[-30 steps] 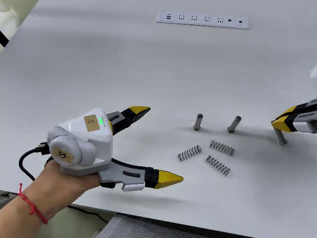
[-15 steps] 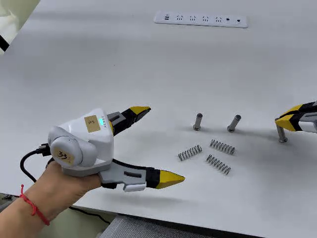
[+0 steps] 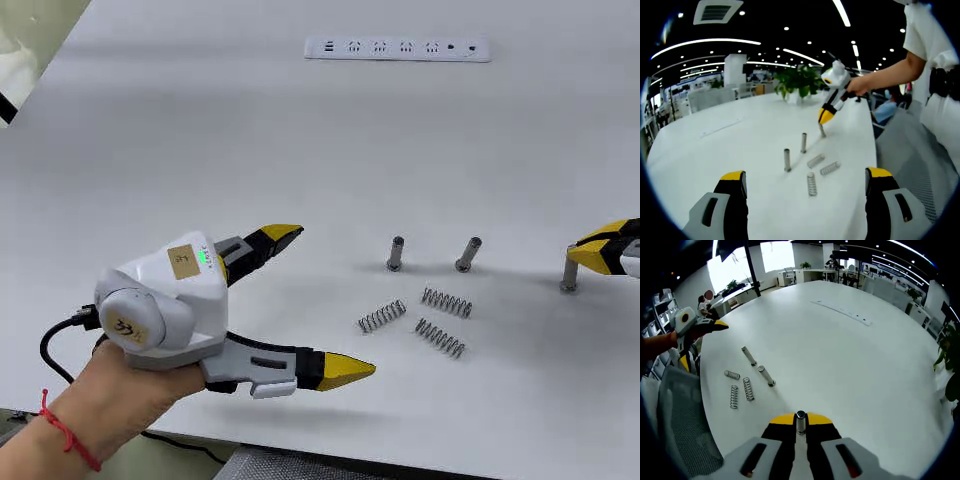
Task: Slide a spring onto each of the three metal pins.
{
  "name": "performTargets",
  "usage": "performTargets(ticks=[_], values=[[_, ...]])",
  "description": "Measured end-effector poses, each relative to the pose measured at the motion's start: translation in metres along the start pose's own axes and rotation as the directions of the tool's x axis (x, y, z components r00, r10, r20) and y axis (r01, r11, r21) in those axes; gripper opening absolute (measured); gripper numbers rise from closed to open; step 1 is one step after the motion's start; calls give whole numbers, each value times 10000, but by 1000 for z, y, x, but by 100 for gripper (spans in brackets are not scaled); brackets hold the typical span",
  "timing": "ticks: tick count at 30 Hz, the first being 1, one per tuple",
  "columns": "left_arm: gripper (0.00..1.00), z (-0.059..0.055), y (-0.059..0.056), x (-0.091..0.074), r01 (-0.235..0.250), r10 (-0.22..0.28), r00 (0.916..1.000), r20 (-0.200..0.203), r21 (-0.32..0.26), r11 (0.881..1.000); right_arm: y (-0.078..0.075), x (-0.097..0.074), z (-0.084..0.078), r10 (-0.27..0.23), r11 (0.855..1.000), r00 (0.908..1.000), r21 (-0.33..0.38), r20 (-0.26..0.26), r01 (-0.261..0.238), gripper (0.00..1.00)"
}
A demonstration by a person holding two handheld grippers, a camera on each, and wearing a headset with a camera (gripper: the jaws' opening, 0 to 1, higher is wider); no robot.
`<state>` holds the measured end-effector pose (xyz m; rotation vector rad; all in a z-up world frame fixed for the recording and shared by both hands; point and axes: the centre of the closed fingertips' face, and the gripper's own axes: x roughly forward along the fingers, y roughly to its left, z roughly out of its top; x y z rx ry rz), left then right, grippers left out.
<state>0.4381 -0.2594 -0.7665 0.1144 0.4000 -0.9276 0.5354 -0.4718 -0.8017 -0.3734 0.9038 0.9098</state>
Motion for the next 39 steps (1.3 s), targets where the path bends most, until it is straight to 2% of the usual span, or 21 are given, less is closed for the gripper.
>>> performTargets(ticks=[7,18,29,39], values=[[100,1,-2,0,33,-33,10000,-49,22,10000,1,-6,-6,-59,10000,9999,71,109,58,8],[100,2,-3,1,39,-39,10000,-33,18,10000,0,-11,-11,-95,9999,9999,-107,-37,94,8],[100,2,-3,2,-7,7,10000,-3,-32,10000,2,-8,-7,-115,9977,9998,-677,-167,104,8],[100,3,-3,4,37,-37,10000,10,-25,10000,3,-2,2,-80,9972,10000,-742,21,81,8]])
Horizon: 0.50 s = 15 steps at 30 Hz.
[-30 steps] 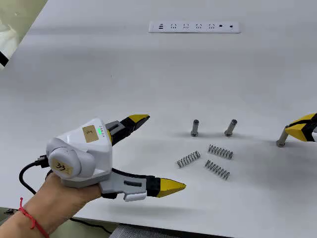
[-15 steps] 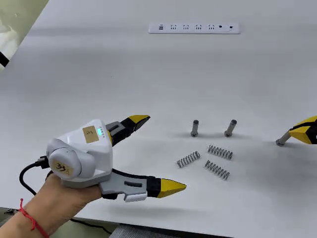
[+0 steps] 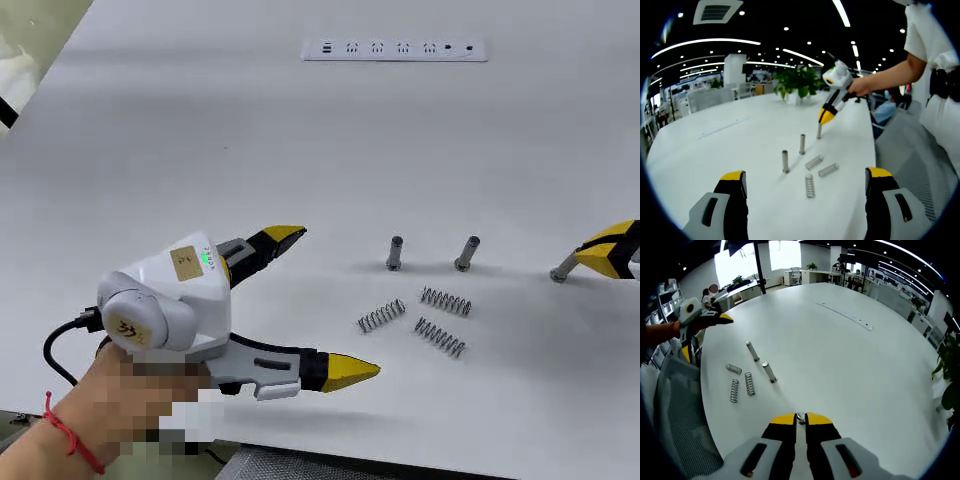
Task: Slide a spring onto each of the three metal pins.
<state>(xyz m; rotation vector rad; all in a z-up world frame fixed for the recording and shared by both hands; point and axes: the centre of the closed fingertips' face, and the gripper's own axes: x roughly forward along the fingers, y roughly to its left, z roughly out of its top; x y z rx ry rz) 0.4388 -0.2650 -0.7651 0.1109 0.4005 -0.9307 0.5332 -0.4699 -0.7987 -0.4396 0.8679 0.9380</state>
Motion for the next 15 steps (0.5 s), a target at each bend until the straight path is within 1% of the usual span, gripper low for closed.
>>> performTargets(ticks=[7,15], values=[[100,1,-1,1,50,-50,10000,-1,18,10000,1,6,7,43,10000,10000,-42,71,-43,8],[100,1,0,1,29,-29,10000,6,8,10000,2,7,8,126,9999,9999,-3,69,-126,8]])
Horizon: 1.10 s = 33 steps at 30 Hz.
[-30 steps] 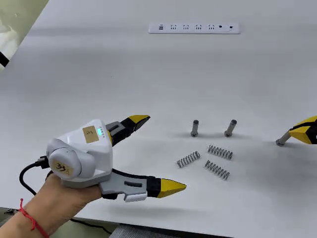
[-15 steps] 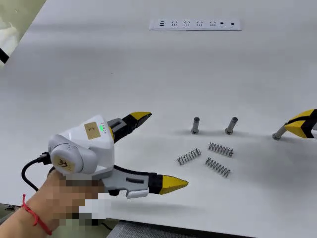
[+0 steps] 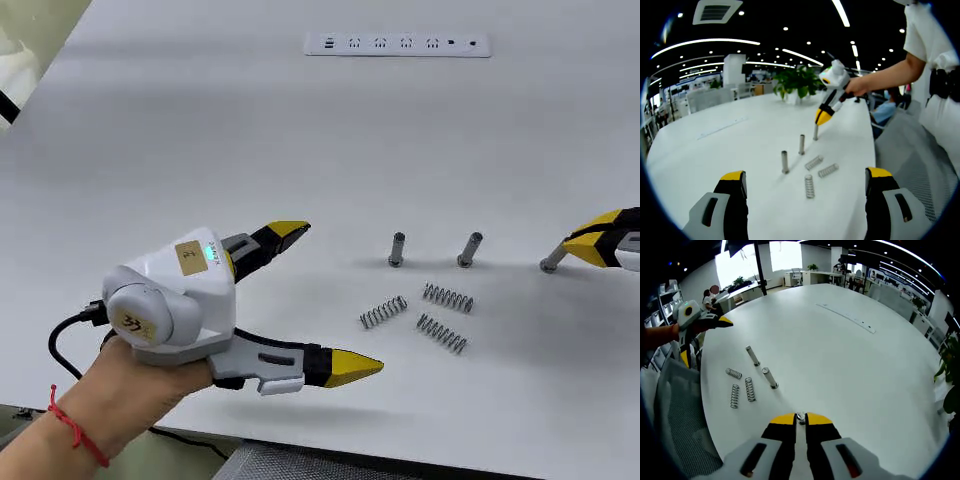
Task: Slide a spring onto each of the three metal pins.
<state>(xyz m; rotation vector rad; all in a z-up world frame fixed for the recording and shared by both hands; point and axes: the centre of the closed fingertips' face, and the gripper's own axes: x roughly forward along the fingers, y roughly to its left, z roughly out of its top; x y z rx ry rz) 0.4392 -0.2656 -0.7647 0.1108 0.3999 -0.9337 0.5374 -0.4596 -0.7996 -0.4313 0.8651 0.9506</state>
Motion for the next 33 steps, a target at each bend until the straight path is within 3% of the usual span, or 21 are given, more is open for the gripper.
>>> performTargets(ticks=[33], values=[[100,4,-1,-1,-9,9,10000,52,30,10000,-3,-3,1,-100,9999,9998,32,148,99,15]])
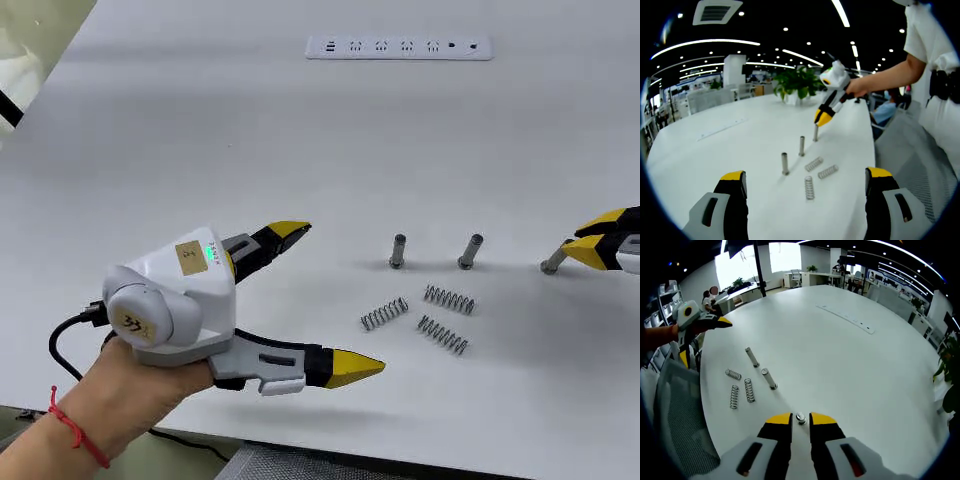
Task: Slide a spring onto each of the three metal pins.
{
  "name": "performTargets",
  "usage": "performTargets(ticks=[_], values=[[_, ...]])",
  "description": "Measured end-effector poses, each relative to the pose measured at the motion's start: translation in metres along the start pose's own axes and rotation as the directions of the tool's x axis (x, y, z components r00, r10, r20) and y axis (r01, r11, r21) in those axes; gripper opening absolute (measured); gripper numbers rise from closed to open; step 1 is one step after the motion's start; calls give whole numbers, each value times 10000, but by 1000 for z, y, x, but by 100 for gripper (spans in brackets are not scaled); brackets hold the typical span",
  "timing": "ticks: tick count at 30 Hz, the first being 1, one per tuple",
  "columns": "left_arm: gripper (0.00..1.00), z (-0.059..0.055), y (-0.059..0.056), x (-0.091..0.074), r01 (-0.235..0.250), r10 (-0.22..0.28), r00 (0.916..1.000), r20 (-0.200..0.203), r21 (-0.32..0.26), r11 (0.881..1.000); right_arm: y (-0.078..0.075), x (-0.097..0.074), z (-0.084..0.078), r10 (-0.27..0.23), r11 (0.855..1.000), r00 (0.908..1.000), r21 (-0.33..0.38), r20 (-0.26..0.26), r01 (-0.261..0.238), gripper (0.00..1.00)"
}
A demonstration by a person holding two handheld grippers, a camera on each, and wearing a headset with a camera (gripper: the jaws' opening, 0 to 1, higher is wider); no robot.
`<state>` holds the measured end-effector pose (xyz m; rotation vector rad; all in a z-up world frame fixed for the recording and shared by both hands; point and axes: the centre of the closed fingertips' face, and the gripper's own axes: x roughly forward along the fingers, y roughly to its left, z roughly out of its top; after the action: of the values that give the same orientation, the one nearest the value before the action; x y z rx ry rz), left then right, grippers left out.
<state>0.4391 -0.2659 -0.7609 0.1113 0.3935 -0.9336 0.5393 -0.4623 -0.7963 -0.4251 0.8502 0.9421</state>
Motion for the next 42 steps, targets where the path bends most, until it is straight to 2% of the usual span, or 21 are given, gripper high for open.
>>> performTargets(ticks=[23,33,42], values=[[100,12,-3,-2,27,-26,10000,-16,313,9995,-1,-19,5,-187,9998,9986,-27,494,188,24],[100,19,-5,-4,31,-32,10000,9,459,9989,2,-33,10,-112,9994,9948,-309,1014,144,35],[100,25,-6,-4,34,-34,10000,5,644,9979,4,-48,11,-50,9989,9876,-462,1570,124,48]])
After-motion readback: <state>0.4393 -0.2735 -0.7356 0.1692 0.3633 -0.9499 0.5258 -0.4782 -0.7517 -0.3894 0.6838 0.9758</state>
